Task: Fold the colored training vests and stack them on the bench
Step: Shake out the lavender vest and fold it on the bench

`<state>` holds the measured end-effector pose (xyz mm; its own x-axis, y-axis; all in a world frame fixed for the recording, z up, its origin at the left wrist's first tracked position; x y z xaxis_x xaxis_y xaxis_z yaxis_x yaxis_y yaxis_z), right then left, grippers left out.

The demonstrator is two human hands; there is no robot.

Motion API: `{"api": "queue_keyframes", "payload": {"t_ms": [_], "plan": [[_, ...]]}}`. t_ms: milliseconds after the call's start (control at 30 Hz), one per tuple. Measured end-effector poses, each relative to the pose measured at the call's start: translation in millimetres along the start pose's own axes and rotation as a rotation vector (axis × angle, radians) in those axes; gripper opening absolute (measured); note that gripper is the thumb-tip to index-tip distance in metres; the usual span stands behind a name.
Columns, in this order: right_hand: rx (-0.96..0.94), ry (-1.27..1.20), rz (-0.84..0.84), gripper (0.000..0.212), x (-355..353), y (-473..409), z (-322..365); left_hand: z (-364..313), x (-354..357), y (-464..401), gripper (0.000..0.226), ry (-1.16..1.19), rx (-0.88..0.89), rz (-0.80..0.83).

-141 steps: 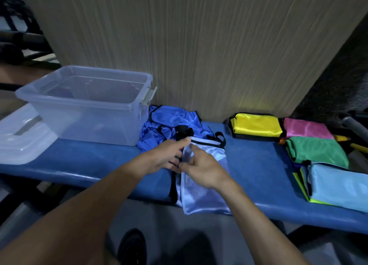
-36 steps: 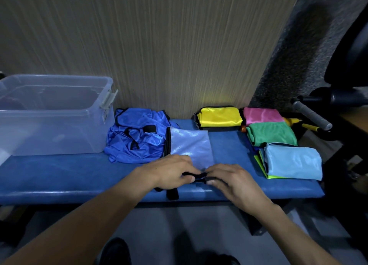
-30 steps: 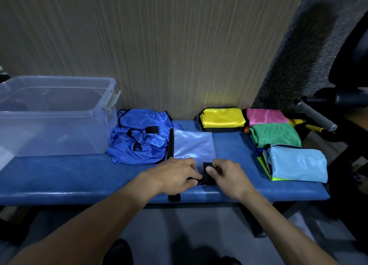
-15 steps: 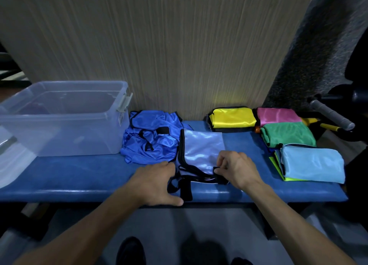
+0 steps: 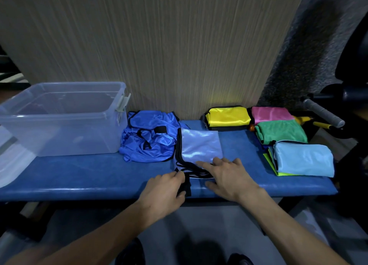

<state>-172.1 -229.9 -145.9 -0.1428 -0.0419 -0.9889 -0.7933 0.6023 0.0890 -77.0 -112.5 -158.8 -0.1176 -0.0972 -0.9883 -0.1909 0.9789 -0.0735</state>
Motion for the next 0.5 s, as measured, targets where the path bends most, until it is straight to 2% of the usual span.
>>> {"api": "queue_keyframes", "payload": {"t_ms": [133, 300, 433, 500], "plan": [[-0.011, 0.044, 0.009, 0.074, 4, 6, 6, -9, 4, 0, 0.053, -0.126, 0.014, -0.005], [-0.026, 0.075, -0.004, 0.083, 9, 9, 10, -28, -1, 3, 0.037, -0.281, 0.208, -0.146], [-0.024, 0.098, -0.005, 0.085, 12, 9, 13, -34, -15, 6, 0.029, -0.312, 0.289, -0.261], [-0.010, 0.110, -0.017, 0.085, 14, 8, 15, -36, -28, 2, 0.021, -0.344, 0.387, -0.337]]}}
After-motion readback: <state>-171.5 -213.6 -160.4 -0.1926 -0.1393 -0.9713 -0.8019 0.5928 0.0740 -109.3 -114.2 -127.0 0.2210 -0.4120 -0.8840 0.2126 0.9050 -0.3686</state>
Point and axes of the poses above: each hand's wrist, its own y-axis away from the middle knuckle, its own x-axis out of the palm, z = x × y, the point moved 9 cm from there along -y, towards the middle knuckle, and after that the axes turned 10 degrees about x, right-handed, at the moved point
